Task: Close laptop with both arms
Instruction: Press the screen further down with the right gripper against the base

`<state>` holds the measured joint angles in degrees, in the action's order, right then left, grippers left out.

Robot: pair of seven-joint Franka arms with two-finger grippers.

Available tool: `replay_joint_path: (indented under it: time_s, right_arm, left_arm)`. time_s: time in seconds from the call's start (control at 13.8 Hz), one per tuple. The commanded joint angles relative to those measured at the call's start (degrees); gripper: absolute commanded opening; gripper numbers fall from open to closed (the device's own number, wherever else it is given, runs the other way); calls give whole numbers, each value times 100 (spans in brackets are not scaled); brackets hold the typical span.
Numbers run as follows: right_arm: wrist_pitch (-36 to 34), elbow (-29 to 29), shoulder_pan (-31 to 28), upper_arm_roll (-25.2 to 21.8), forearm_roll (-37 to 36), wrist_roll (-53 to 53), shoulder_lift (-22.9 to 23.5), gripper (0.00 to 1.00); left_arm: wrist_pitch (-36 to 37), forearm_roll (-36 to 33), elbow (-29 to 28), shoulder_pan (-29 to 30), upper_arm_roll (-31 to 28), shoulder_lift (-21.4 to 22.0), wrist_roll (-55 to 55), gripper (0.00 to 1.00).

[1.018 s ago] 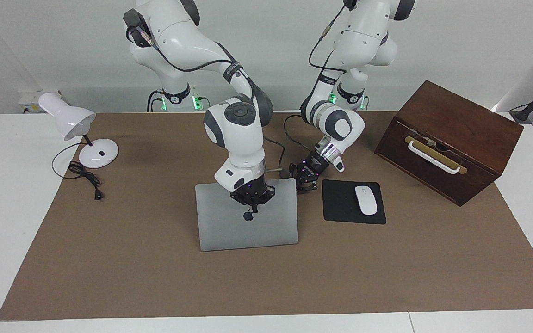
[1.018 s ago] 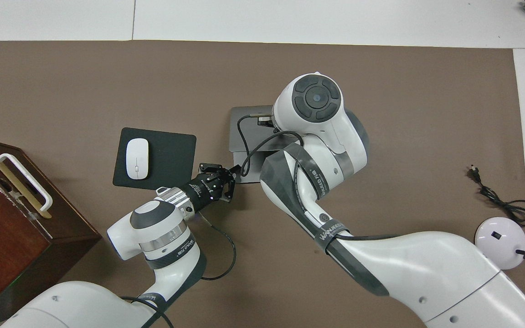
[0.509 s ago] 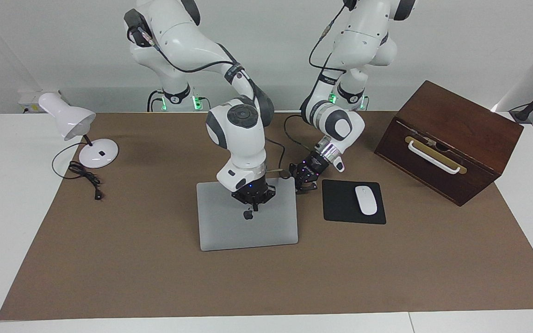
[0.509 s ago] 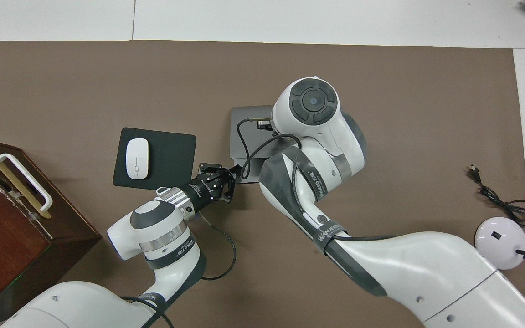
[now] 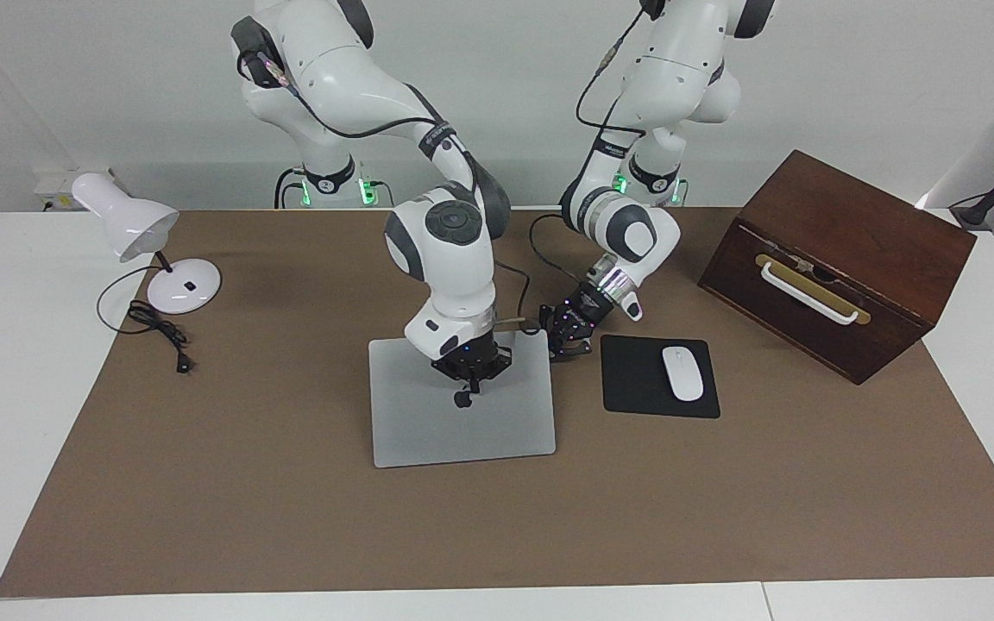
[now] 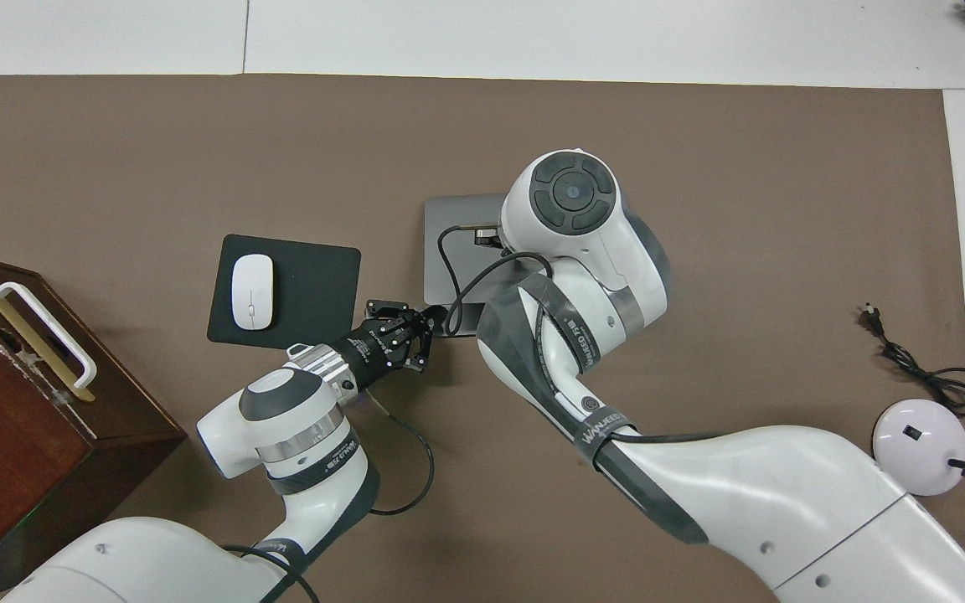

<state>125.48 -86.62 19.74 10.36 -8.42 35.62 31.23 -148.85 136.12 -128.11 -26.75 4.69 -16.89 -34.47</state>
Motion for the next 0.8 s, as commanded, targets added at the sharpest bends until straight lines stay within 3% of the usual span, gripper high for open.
replay_joint_path:
  time_s: [0.0,0.73]
  right_arm:
    - [108,-224,-58,28,103,94,-73,0]
    - [161,-347,-102,28,103,85,-38,0]
  left_arm:
    - [-310,117,128,-277,-74,-270,282,0]
    - [-355,187,146,-340,-65,-358,529,0]
